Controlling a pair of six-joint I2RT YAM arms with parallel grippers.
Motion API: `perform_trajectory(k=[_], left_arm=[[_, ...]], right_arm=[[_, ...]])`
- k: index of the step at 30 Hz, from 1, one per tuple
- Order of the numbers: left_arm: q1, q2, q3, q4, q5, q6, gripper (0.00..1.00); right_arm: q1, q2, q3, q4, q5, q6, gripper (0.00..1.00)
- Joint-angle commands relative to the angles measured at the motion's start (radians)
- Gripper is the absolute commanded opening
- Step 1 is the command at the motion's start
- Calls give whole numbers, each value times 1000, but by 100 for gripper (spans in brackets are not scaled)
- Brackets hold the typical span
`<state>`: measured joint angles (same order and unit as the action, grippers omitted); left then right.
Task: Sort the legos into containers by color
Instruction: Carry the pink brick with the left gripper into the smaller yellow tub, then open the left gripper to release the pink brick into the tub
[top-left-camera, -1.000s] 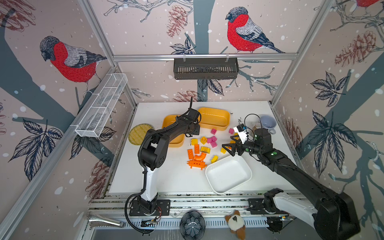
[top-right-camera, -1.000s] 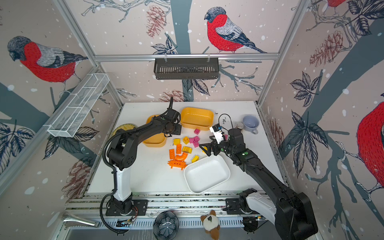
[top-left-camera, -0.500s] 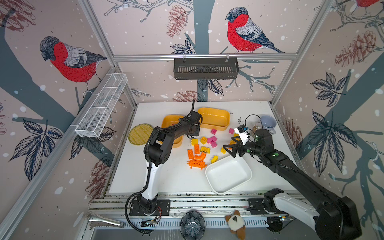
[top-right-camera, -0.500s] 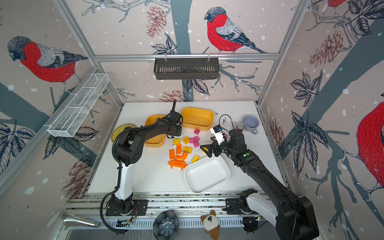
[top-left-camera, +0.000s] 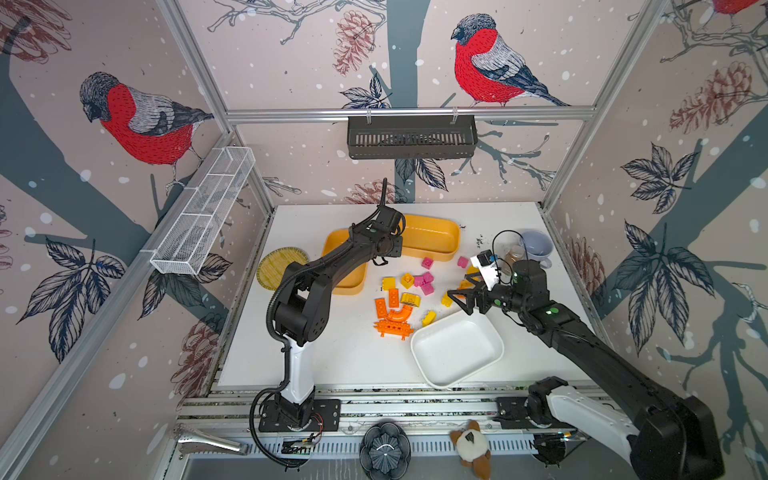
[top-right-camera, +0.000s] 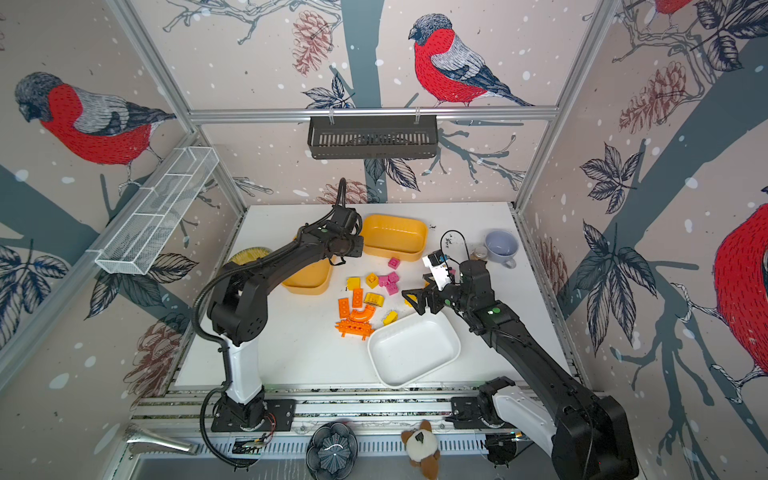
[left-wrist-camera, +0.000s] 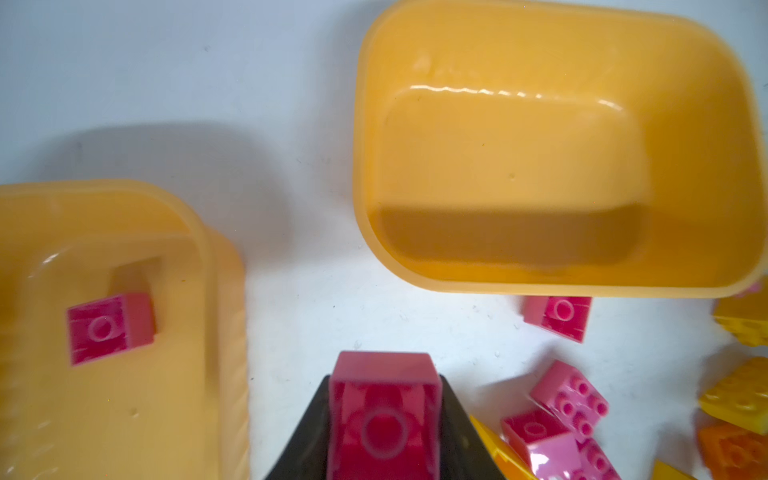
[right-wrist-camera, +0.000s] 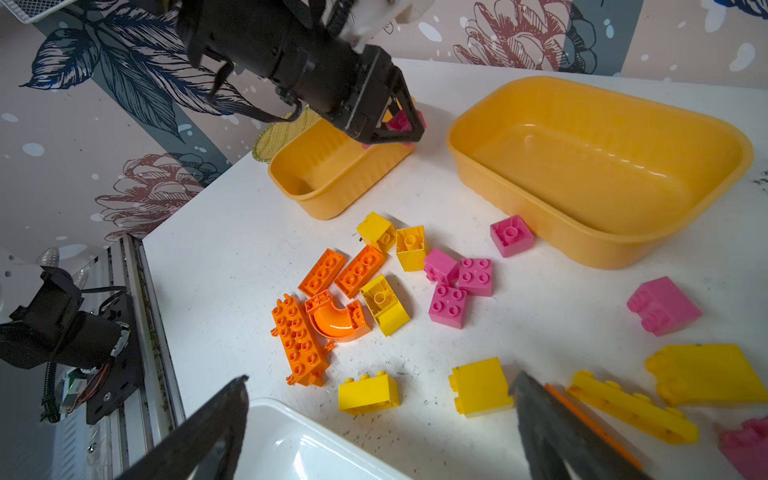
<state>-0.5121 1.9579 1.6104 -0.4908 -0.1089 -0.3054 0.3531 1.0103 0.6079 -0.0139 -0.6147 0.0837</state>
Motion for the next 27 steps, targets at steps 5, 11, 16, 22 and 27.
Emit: perform_trajectory(k=[5, 11, 16, 22, 27], left_arm=[[104, -130, -31, -98, -109, 42, 34], [228, -102, -75, -25, -121, 49, 33], [251, -5, -38, -4, -148, 84, 33], [273, 88, 1, -3, -229, 121, 36], [273, 119, 25, -14, -288, 149, 45]], right_arm=[[16, 27, 22, 44, -83, 29, 99], [29, 27, -1, 80, -72, 57, 99], [51, 39, -8, 98, -74, 61, 100], [56, 30, 15, 45, -29, 33, 99], [59, 44, 13, 50, -29, 32, 99]])
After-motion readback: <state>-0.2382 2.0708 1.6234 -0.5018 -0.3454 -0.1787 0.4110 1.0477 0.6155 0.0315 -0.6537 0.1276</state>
